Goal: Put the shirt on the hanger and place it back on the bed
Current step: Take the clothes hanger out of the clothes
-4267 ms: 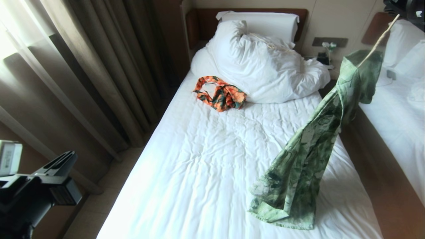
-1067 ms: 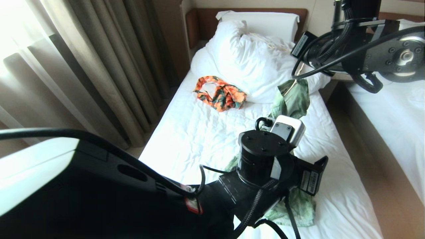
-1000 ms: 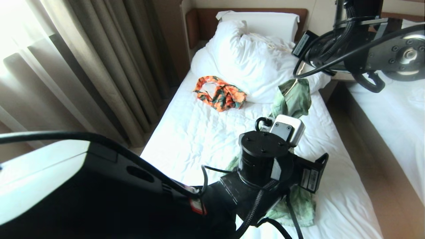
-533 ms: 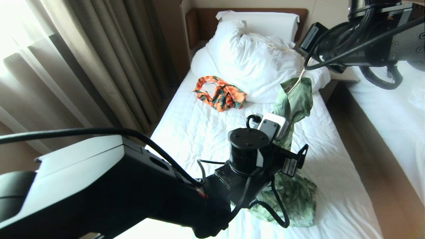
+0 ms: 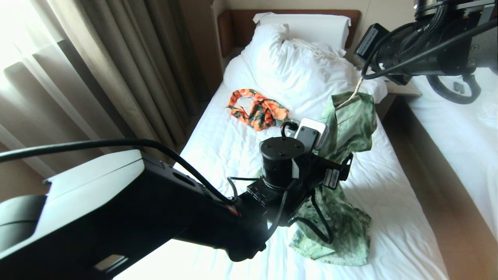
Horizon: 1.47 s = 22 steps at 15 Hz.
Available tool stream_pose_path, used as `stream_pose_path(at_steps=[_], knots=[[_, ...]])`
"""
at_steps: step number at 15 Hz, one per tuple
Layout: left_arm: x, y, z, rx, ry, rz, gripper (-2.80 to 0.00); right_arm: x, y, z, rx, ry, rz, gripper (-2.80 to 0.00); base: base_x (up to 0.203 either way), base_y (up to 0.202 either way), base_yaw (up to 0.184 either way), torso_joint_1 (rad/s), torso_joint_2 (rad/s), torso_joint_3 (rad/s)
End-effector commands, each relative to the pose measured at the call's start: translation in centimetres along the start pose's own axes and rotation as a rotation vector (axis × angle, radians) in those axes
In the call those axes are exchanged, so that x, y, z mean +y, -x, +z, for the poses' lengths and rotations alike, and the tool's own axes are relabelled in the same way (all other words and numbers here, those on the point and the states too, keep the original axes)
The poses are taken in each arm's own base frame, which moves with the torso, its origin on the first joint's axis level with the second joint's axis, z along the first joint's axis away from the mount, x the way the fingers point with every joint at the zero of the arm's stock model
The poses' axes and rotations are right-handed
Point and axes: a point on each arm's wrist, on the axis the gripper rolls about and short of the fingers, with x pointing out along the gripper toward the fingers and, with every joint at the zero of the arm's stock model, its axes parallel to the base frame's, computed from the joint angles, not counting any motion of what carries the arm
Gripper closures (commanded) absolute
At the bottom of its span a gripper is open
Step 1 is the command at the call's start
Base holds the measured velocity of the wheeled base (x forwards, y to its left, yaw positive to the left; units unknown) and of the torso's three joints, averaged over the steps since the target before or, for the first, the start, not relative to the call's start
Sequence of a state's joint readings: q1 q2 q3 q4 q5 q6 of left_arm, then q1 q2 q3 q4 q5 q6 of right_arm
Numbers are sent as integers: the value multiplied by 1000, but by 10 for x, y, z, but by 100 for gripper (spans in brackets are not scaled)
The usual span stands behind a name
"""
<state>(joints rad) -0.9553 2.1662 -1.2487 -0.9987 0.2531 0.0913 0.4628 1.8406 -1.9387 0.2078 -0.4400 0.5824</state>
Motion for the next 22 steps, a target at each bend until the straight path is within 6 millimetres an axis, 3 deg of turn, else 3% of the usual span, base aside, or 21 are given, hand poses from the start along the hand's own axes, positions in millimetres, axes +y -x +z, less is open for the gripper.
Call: stream_pose_path(at_steps=[1,4,5,16,22], knots=[[-2,0,5,-19,5,3,-280,0,3,2,-1,-11,1,0,0,0,0,0,0,0],[-3,-3,8,-34,7,4,-280,1,5,0,11,-9,2,0,0,0,0,0,0,0],[-3,-3,9,-36,8,5,0,2,8,3,7,-11,5,0,0,0,0,0,0,0],[1,-2,18,-53,-37,29,0,0,14,6,8,-7,2,0,0,0,0,0,0,0],[10,40,34,-19,-43,48,0,-8,-1,3,5,5,-36,0,0,0,0,0,0,0]])
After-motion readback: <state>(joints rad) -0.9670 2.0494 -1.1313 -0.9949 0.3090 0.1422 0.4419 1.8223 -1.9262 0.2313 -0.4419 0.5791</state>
